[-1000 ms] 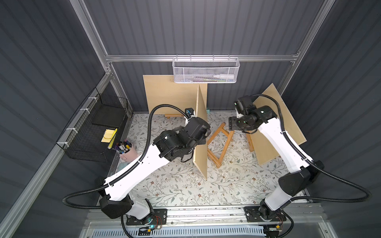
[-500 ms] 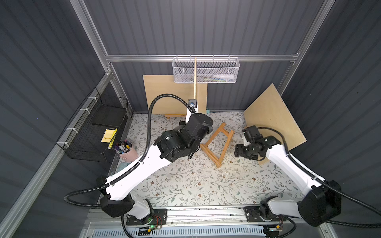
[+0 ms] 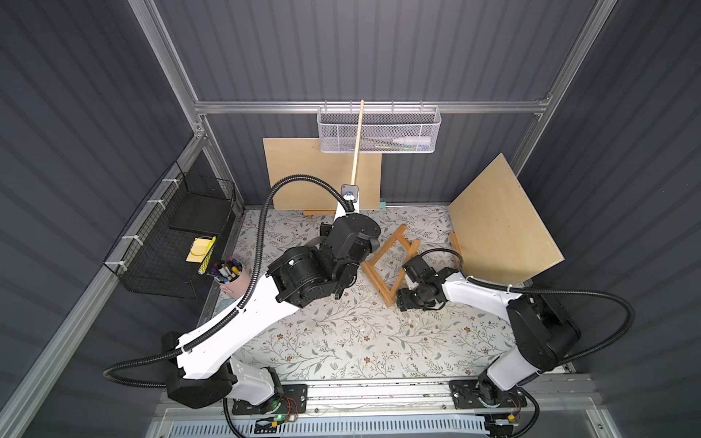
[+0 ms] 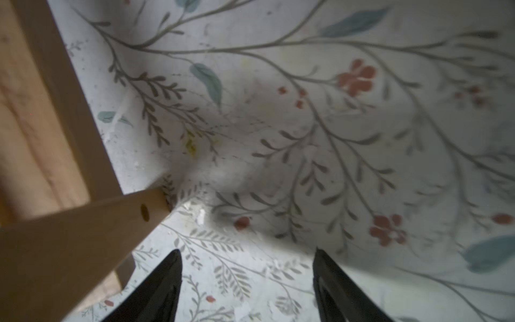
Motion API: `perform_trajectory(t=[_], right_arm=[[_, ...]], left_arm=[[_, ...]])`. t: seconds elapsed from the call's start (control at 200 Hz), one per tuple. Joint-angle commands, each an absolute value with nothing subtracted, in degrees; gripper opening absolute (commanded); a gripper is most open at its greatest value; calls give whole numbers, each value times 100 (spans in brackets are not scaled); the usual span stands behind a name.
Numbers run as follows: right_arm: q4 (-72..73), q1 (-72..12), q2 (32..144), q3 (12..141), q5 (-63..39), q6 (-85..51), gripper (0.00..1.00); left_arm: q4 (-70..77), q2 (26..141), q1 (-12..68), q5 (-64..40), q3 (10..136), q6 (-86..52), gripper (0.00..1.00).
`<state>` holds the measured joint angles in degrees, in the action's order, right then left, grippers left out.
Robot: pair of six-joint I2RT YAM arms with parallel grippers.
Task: Assemble the easel
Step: Move the easel to the center of the board.
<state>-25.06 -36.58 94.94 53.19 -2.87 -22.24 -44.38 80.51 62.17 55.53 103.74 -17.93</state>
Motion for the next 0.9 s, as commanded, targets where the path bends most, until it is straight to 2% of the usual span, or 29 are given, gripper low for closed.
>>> perform_trajectory(t=[0.0,0.285,0.455,0.59,0.665,0.896], right_arm=[[-2246,-3982,9892,5877,-611,-1754,75],[-2024,-4185,10433,6922,-1713,-1471,77],[-2336,-4119,9983,7269,-1308,-1621,78],[-3258,-4048,9577,7817,-705,-1591,79],[-3661,-4027,9374,8069,-321,-1628,79],[-4028,-3992,8796,8332,17,-1787,80]], left_arm=[[-3032,7620,6152,6802,10758,-1825,0],[-3756,7509,6152,7026,10473,-2743,0],[-4907,7521,6152,7180,10442,-4458,0],[-6248,7743,6152,6926,10612,-6228,0],[-6545,7958,6152,6666,10784,-6598,0],[-8000,8787,6152,6067,11812,-7283,0]])
